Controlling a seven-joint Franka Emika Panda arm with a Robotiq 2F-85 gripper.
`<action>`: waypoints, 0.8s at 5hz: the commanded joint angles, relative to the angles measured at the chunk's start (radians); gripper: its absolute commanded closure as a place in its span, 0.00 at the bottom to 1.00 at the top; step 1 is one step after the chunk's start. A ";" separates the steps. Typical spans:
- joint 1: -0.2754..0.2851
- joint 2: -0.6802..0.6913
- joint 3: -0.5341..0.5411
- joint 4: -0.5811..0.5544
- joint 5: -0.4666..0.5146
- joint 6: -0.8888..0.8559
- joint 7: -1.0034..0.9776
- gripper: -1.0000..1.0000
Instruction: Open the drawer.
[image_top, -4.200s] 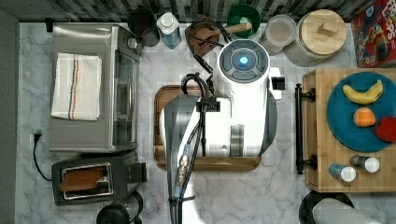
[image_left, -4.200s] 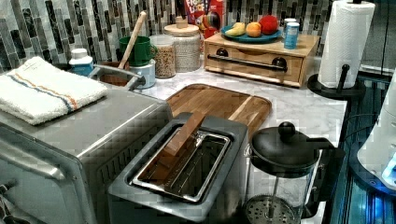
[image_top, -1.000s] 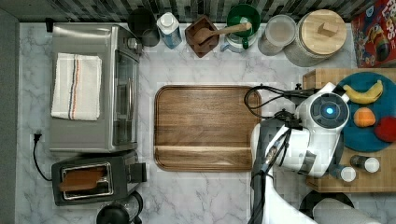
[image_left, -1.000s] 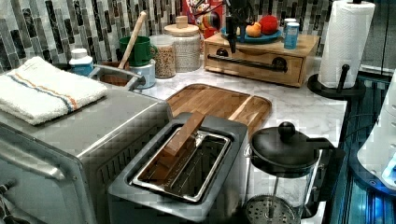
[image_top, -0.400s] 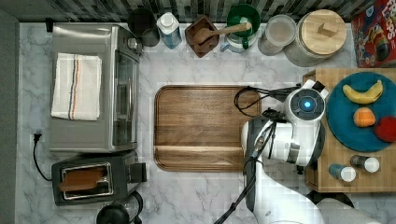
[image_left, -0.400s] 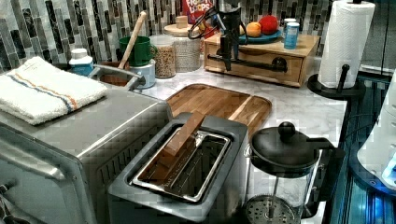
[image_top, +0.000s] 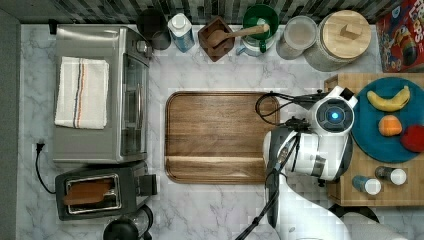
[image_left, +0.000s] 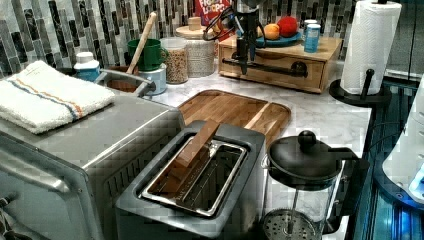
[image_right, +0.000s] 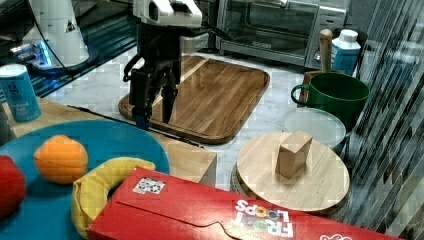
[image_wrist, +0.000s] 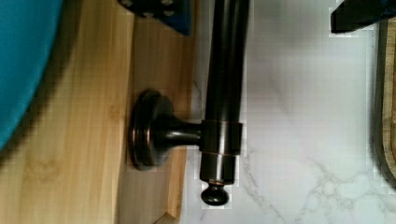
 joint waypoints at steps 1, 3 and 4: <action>0.016 0.033 0.037 0.039 0.051 -0.039 -0.002 0.00; 0.040 0.016 0.056 0.000 0.074 -0.058 0.049 0.00; 0.075 -0.025 0.081 -0.020 0.097 -0.124 0.108 0.00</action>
